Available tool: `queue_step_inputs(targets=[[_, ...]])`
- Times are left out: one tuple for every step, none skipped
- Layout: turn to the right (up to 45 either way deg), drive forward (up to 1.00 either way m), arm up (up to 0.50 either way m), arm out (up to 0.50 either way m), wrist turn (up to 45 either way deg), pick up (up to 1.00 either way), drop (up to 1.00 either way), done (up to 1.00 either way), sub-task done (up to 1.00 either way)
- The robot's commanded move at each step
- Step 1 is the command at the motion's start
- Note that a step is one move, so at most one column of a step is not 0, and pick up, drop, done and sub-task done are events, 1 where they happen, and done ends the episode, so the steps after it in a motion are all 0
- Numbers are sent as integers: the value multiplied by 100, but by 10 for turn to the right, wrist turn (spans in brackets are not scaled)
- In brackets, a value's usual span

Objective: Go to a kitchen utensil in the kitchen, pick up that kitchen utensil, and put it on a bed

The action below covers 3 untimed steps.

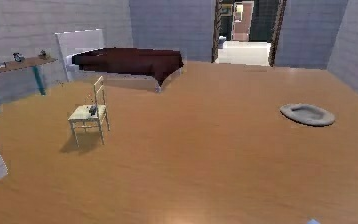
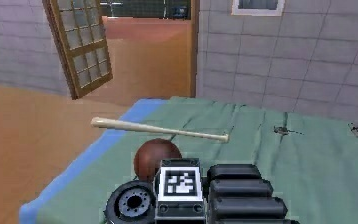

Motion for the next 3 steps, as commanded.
queue_step_inputs(targets=[[-360,0,0,0,0,0,0,0,0],[450,0,0,0,0,0,0,0,0],[240,0,0,0,0,0,0,0,0]])
